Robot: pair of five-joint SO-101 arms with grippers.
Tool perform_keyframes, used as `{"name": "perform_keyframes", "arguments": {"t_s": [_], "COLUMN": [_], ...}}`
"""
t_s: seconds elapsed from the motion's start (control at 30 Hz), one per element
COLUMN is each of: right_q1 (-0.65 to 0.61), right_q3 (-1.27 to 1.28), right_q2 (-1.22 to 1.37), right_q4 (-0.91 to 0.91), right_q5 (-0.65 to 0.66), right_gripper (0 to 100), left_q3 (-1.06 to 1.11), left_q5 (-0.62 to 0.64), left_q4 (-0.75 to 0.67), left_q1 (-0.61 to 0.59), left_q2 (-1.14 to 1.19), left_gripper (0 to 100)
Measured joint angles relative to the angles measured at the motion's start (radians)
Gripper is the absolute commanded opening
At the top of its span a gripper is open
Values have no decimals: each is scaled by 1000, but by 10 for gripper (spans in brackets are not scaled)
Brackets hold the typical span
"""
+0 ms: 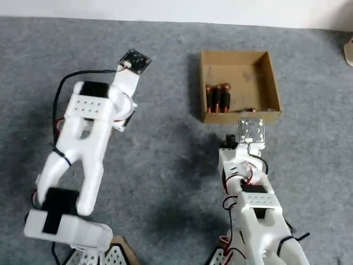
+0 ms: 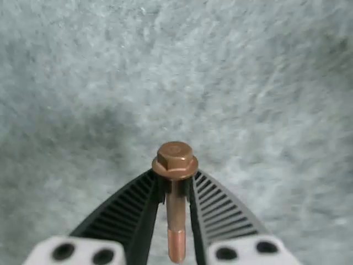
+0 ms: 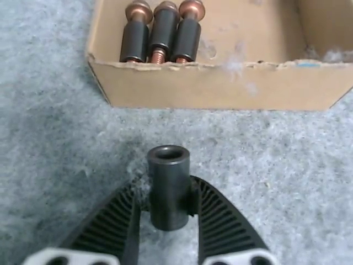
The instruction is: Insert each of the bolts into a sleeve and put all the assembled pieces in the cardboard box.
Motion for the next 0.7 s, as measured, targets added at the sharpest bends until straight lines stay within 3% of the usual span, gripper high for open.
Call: {"name": "perform_keyframes", "arguments": {"t_s": [0.23,0.47,0.7], "right_q1": [-126,-282,-324], "right_q3": [0,0,176], "right_q2": [0,-9,-302], "right_q4": [0,0,0], "right_q5": [0,0,3], "right_gripper": [5,5,5], "left_q3": [14,-46,-61], "left_q5": [121,374,514], "left_q4": [-9,-43,-109], "left_q1": [87,166,242], "left_q2": [-14,-15,-15], "left_gripper": [4,4,4]}}
